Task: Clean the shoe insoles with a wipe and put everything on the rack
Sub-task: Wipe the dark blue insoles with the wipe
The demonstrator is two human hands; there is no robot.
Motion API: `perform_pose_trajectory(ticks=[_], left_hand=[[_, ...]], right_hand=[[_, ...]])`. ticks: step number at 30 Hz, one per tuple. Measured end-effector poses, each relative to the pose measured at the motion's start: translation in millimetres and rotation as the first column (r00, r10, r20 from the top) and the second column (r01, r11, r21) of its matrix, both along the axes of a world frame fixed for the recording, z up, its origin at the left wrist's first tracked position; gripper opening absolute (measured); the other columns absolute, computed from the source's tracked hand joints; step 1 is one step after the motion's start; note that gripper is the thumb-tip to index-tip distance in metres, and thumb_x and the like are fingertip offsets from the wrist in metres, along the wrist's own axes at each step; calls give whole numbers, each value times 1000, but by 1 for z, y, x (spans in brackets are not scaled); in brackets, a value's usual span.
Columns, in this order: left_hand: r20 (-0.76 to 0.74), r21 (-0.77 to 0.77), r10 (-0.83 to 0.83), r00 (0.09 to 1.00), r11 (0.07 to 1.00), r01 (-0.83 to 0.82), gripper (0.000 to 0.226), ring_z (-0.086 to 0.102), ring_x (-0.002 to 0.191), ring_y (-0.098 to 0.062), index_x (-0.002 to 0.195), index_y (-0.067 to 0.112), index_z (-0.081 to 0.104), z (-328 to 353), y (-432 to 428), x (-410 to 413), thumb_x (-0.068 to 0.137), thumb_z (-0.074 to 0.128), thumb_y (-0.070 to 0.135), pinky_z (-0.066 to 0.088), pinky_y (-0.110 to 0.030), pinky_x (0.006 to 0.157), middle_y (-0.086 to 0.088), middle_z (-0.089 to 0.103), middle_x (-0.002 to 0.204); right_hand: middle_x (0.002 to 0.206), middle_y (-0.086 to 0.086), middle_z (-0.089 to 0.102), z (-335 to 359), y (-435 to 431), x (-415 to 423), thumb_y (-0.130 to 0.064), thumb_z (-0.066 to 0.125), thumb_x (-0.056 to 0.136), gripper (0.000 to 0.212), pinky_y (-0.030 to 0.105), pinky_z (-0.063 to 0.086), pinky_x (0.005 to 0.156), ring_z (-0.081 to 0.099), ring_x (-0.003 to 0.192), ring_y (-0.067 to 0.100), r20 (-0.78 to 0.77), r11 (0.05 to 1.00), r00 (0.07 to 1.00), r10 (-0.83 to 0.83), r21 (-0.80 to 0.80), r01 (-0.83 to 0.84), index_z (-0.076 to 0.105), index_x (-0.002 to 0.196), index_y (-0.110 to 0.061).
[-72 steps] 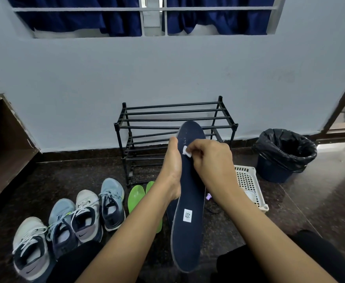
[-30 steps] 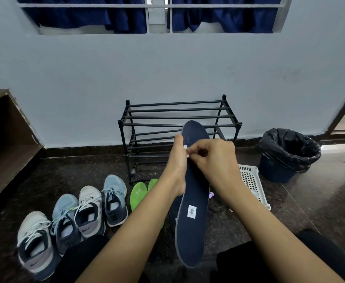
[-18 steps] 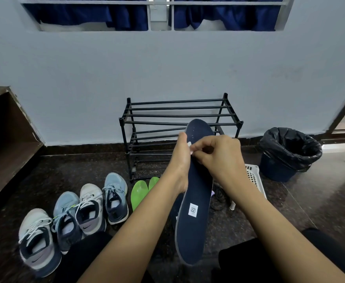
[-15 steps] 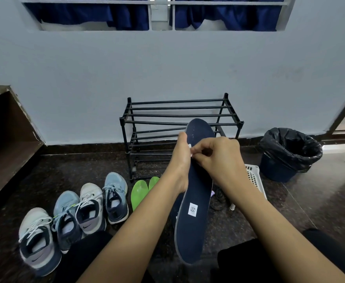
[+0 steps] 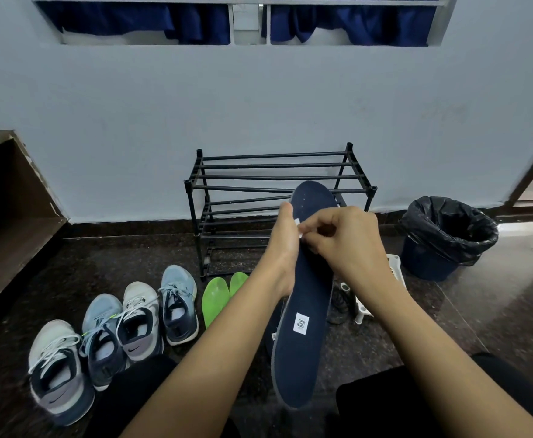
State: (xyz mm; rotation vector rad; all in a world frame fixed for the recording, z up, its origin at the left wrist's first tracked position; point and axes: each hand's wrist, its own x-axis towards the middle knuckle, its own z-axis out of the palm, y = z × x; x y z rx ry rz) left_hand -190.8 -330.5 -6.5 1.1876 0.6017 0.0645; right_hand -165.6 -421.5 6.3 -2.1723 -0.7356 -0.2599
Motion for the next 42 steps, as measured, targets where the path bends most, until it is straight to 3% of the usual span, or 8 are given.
perform_pose_trajectory(ticks=[3,6,12,18,22,27,36,42], left_hand=[[-2,15,24,1000,1000,-24,62,67,97,-26,96,16,71,2,5,0,98,27,60,52,-42,93,-10,73,95],[4,5,-1,1000,1000,1,63,67,83,-24,88,17,71,2,1,0,99,25,59,55,-35,73,-8,72,85],[15,7,-95,995,995,95,62,68,67,-14,85,19,69,-9,-15,-1,101,24,59,53,-25,63,-2,72,63],[-20,-3,-31,999,1000,31,66,68,90,-22,124,18,64,1,-5,-4,99,22,63,53,-31,69,-9,73,101],[-4,38,-7,1000,999,7,66,65,105,-24,132,20,60,1,-5,-5,99,21,63,53,-37,90,-10,69,116],[6,35,-42,999,999,42,67,66,106,-25,114,16,68,-3,-15,-7,99,22,63,50,-41,99,-12,71,107],[-4,-25,-9,1000,1000,9,66,68,72,-22,102,16,71,1,3,-2,100,23,60,53,-28,57,-8,73,81],[20,-20,-28,999,999,29,65,68,78,-21,95,17,71,-6,-4,-1,100,22,61,53,-29,68,-7,72,78]], right_hand=[[71,-13,68,-2,3,-3,-6,70,76,18,3,41,69,61,70,1,30,999,999,23,-23,-22,75,78,-23],[75,-11,71,-5,5,2,-7,68,77,17,2,40,69,60,69,2,56,1000,998,-11,4,11,75,78,-22],[76,-8,72,-4,2,13,-7,66,78,16,28,50,81,66,74,11,95,989,986,-139,72,132,75,78,-20],[68,-17,64,-4,1,3,-9,69,78,16,1,39,67,58,66,-4,9,999,1000,-21,39,21,75,79,-23],[74,-11,70,-9,4,4,-7,68,78,16,-2,37,68,62,71,1,28,998,999,-39,59,37,75,81,-21],[76,-7,71,-11,6,10,-7,65,79,16,21,49,74,64,72,10,89,989,989,-121,98,113,74,80,-20],[79,-12,70,-8,7,2,-6,67,79,19,-4,35,69,58,73,-1,17,999,999,-42,18,41,75,84,-22],[76,-8,72,-10,7,9,-7,66,79,16,10,44,72,63,72,7,77,993,993,-95,72,89,74,80,-21]])
